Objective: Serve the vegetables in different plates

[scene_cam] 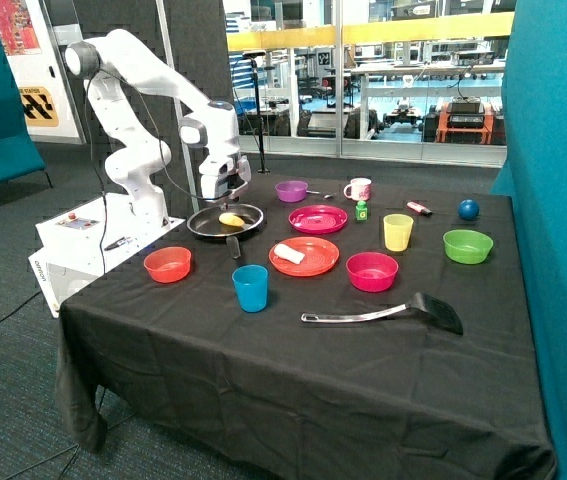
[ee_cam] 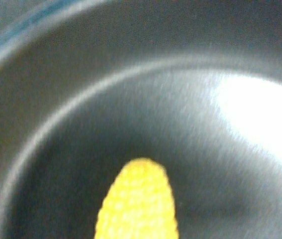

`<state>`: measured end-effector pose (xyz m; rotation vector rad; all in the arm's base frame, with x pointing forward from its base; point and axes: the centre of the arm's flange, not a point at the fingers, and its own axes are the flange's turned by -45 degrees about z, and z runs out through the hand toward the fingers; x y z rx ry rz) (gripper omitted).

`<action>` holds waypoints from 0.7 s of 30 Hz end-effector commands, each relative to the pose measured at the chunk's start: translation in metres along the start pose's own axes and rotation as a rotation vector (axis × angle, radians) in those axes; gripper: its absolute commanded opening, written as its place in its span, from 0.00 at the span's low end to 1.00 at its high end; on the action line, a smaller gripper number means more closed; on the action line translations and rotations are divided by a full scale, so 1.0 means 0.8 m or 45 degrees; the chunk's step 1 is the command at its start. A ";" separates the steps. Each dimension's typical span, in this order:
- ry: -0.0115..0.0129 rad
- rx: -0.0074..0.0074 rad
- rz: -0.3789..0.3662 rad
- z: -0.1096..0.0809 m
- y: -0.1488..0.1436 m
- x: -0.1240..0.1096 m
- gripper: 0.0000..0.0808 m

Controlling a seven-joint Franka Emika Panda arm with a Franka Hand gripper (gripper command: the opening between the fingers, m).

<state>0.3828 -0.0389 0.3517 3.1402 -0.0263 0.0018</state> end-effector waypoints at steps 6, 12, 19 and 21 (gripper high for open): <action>-0.0015 0.0016 0.069 0.038 -0.028 -0.043 0.75; -0.0015 0.0016 0.065 0.053 -0.038 -0.042 0.77; -0.0015 0.0016 0.066 0.066 -0.037 -0.037 0.77; -0.0015 0.0016 0.068 0.070 -0.036 -0.036 0.77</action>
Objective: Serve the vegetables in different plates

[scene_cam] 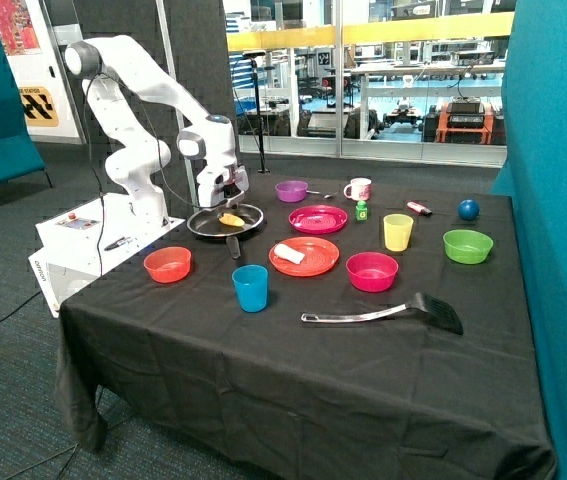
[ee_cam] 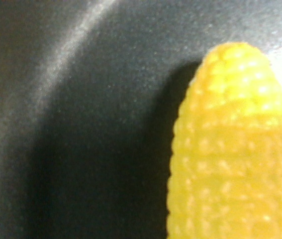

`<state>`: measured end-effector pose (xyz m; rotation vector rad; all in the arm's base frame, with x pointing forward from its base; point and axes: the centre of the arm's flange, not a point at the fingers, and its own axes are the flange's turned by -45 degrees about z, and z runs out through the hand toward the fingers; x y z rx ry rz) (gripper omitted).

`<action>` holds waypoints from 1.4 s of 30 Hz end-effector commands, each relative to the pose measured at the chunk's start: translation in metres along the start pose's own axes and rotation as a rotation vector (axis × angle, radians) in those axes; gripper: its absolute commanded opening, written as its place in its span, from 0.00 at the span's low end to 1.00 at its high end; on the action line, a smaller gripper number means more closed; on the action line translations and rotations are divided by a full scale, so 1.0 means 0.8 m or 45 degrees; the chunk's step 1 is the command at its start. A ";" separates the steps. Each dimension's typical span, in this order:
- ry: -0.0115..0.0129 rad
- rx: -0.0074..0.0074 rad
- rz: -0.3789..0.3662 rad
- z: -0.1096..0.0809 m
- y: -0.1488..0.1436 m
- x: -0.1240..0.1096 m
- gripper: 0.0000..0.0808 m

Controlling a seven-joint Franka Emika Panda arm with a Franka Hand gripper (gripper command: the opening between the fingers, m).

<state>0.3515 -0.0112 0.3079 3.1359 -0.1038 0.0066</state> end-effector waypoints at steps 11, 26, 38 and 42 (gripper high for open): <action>-0.0055 0.0049 -0.020 0.027 -0.009 0.004 0.75; -0.0055 0.0049 -0.029 0.033 -0.006 0.001 0.66; -0.0055 0.0049 -0.037 0.036 -0.005 -0.002 0.60; -0.0055 0.0049 -0.043 0.039 -0.006 -0.003 0.60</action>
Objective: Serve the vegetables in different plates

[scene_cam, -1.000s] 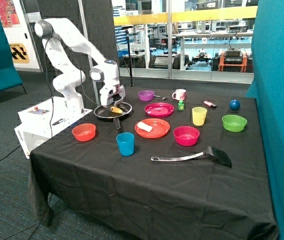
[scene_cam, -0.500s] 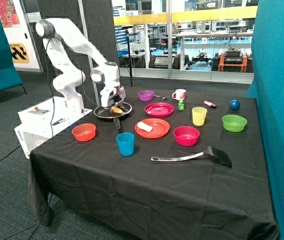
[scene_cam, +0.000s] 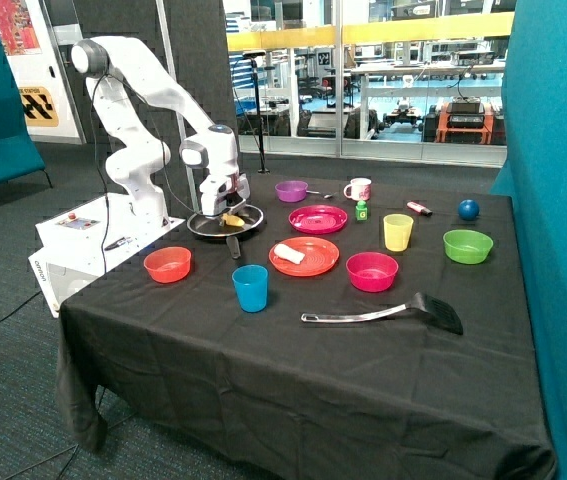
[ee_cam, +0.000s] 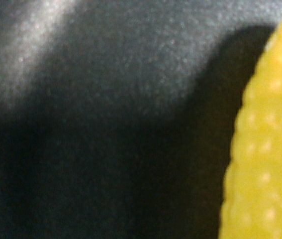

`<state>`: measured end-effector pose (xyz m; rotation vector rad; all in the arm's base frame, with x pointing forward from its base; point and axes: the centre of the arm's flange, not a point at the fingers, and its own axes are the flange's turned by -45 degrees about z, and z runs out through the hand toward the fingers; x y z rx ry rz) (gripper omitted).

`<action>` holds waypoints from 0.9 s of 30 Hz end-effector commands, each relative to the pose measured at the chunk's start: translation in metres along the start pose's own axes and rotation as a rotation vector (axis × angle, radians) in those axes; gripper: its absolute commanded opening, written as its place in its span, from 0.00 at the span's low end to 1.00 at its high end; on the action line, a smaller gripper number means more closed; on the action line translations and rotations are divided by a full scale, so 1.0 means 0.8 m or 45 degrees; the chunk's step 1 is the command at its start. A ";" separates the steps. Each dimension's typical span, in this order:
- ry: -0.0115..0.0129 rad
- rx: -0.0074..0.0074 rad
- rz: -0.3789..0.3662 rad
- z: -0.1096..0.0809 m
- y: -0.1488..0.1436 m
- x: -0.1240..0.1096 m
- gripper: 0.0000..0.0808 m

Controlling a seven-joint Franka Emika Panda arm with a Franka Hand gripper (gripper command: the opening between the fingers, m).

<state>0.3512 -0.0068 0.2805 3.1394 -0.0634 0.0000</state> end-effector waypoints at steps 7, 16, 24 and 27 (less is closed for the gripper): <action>0.0000 0.0020 -0.013 0.009 -0.004 -0.003 0.56; 0.0000 0.0020 -0.006 0.011 -0.005 -0.008 0.01; 0.0000 0.0020 -0.008 0.011 -0.004 -0.007 0.00; 0.0000 0.0020 -0.011 0.011 -0.003 -0.007 0.00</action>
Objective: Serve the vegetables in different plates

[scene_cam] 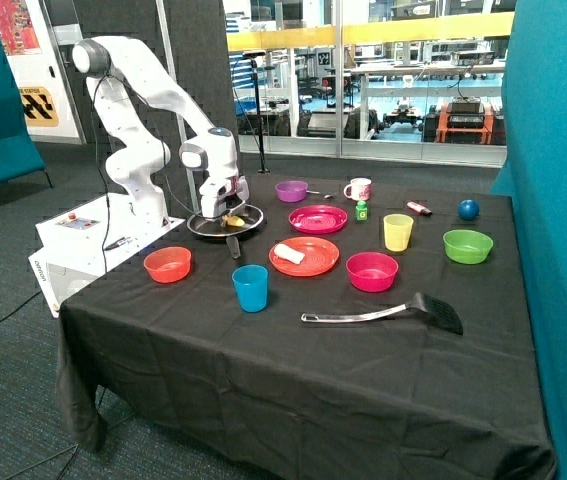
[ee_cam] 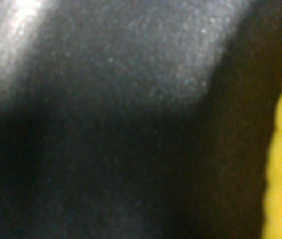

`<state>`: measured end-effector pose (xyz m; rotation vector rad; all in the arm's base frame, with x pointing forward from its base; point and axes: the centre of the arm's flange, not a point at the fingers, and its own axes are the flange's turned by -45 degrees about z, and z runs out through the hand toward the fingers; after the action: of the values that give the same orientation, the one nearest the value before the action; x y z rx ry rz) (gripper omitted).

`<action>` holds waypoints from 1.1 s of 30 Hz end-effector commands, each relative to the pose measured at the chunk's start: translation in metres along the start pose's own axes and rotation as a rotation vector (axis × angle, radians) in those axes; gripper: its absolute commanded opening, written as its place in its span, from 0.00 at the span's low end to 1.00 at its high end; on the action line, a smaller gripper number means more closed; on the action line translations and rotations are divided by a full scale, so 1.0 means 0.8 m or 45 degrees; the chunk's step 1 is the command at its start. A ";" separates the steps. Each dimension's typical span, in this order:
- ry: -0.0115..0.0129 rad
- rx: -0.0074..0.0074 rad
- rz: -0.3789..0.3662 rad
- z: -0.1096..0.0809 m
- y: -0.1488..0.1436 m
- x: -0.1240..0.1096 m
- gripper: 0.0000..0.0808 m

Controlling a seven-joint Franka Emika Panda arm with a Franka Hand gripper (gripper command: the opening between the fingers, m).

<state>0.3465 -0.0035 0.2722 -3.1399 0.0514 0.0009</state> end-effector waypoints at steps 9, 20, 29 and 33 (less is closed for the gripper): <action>0.0007 -0.0017 -0.012 -0.004 -0.002 0.001 0.00; 0.0006 -0.0017 -0.116 -0.089 -0.010 0.029 0.00; 0.0006 -0.0017 -0.238 -0.103 -0.038 0.056 0.00; 0.0005 -0.0017 -0.297 -0.108 -0.059 0.076 0.00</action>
<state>0.3796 0.0176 0.3431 -3.1375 -0.1669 -0.0118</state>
